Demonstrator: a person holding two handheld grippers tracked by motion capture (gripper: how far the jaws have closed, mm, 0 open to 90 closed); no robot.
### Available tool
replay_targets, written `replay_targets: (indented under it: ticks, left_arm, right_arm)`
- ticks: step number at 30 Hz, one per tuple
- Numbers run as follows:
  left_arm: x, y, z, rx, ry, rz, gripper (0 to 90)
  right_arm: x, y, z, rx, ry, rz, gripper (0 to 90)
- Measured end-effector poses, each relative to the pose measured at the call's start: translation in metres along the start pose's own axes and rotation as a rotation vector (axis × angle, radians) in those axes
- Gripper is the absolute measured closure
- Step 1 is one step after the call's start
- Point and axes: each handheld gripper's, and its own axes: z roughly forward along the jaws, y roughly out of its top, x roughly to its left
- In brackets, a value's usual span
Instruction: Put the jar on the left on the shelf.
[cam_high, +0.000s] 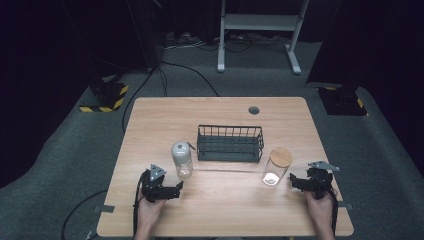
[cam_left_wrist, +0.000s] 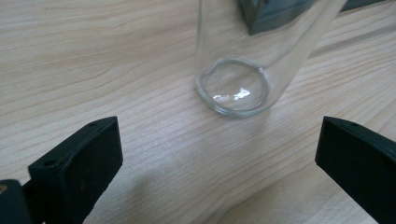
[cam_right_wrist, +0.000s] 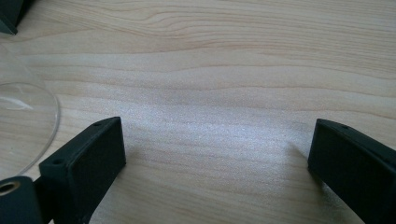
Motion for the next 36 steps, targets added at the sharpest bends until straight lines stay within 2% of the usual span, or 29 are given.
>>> replay_targets:
  ticks: [5, 17, 21, 25, 32, 36]
  left_arm:
    - [-0.004, 0.007, -0.001, -0.030, -0.023, -0.001, 1.7]
    - [-0.008, 0.024, 0.006, -0.058, -0.042, 0.007, 2.1]
    - [-0.008, 0.028, 0.008, -0.080, -0.040, -0.008, 2.2]
    - [-0.006, 0.036, 0.011, -0.117, -0.062, -0.030, 2.9]
    - [-0.008, 0.045, 0.017, -0.134, -0.066, -0.020, 5.3]
    - [-0.011, 0.048, 0.020, -0.142, -0.073, -0.007, 9.7]
  right_arm:
    - [0.000, 0.000, 0.000, 0.000, 0.000, 0.000, 3.5]
    - [0.000, 0.000, 0.000, 0.000, 0.000, 0.000, 3.5]
    - [0.000, 0.000, 0.000, 0.000, 0.000, 0.000, 3.5]
    - [0.000, 0.000, 0.000, 0.000, 0.001, 0.000, 3.5]
    - [0.000, 0.000, 0.000, 0.000, 0.001, 0.000, 3.5]
    - [0.000, 0.000, 0.000, 0.000, 0.001, 0.000, 3.5]
